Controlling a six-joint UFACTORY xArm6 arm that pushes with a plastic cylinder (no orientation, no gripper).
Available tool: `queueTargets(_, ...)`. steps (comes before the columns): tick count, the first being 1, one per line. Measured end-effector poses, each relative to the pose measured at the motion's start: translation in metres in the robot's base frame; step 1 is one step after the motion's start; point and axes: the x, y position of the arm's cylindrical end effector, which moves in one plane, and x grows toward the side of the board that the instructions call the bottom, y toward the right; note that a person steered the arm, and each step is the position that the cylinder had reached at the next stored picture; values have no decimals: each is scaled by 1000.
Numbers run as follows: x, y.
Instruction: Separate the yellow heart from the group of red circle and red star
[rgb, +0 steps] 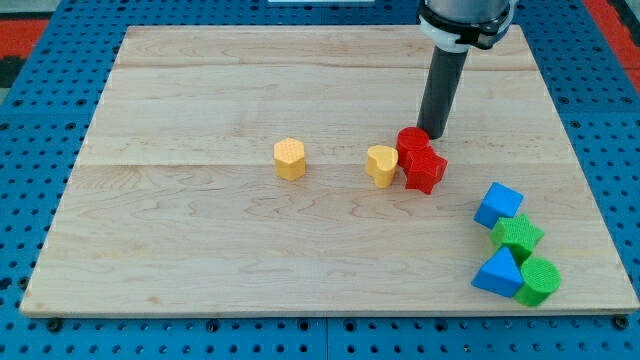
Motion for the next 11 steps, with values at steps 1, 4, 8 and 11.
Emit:
queueTargets(1,16,0)
queueTargets(4,86,0)
queueTargets(8,39,-55)
queueTargets(11,70,-59)
